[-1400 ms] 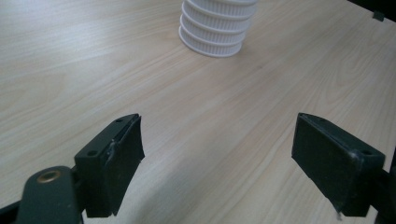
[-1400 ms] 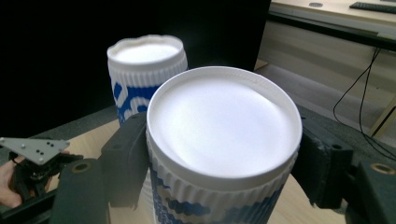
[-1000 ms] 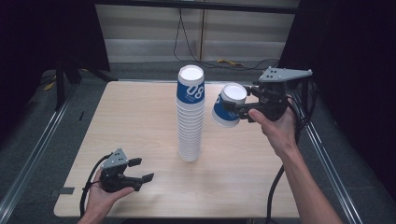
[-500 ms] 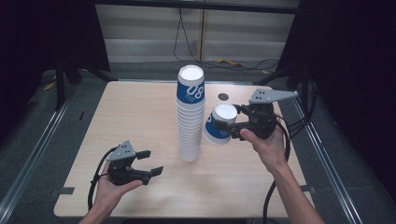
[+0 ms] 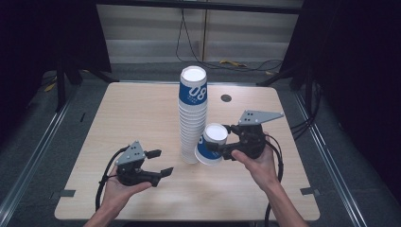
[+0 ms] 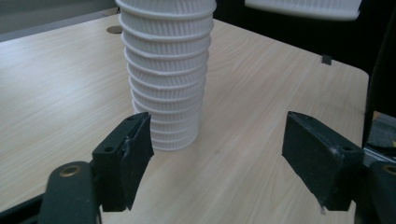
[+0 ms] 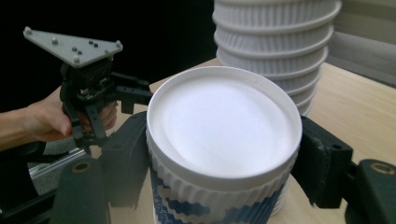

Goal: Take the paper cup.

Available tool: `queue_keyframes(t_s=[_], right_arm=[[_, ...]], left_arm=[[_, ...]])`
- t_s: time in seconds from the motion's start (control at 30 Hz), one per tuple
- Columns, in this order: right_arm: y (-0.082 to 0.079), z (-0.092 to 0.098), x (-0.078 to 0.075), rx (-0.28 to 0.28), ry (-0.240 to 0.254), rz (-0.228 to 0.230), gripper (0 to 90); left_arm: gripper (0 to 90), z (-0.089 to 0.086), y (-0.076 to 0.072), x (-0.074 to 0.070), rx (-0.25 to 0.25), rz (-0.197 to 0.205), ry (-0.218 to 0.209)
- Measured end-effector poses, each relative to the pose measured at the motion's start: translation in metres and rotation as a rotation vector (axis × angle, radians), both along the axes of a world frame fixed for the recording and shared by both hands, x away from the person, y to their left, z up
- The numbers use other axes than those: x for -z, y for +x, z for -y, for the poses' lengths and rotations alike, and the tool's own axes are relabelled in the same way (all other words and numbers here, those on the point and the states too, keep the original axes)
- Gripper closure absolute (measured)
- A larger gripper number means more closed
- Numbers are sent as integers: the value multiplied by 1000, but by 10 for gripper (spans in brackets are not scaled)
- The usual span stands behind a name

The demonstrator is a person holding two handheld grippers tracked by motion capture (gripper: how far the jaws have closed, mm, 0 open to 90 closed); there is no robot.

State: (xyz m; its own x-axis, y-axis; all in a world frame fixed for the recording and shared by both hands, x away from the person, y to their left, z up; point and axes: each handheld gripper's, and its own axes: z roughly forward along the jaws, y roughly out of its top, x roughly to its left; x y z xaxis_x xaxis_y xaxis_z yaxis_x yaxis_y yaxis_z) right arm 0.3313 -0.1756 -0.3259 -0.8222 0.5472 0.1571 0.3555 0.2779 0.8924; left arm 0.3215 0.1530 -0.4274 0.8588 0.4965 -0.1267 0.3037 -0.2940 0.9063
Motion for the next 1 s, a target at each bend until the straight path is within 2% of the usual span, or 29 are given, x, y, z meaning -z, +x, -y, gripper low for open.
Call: queue_keyframes(t_s=[0.03,0.27,0.37,0.5,0.67,0.77,0.83,1.0], right_arm=[[-2,-3,8,-11,-1,-11,284],[-4,-7,26,-16,26,-36,284],[-5,-13,37,-25,21,-54,285],[-5,-19,49,-35,40,-72,285],[-5,-23,58,-42,54,-84,285],[-6,-25,68,-42,68,-95,285],[-6,-25,71,-45,89,-103,285],[-8,-27,77,-50,93,-109,285]], left_arm=[[178,1,-1,-1,12,-3,-20],[163,4,-4,0,36,0,-26],[160,5,-4,2,42,-9,-32],[158,4,-5,7,44,-15,-38],[158,4,-7,8,57,-18,-34],[158,7,-10,8,74,-20,-47],[158,9,-11,9,81,-20,-48],[157,15,-13,9,113,-27,-53]])
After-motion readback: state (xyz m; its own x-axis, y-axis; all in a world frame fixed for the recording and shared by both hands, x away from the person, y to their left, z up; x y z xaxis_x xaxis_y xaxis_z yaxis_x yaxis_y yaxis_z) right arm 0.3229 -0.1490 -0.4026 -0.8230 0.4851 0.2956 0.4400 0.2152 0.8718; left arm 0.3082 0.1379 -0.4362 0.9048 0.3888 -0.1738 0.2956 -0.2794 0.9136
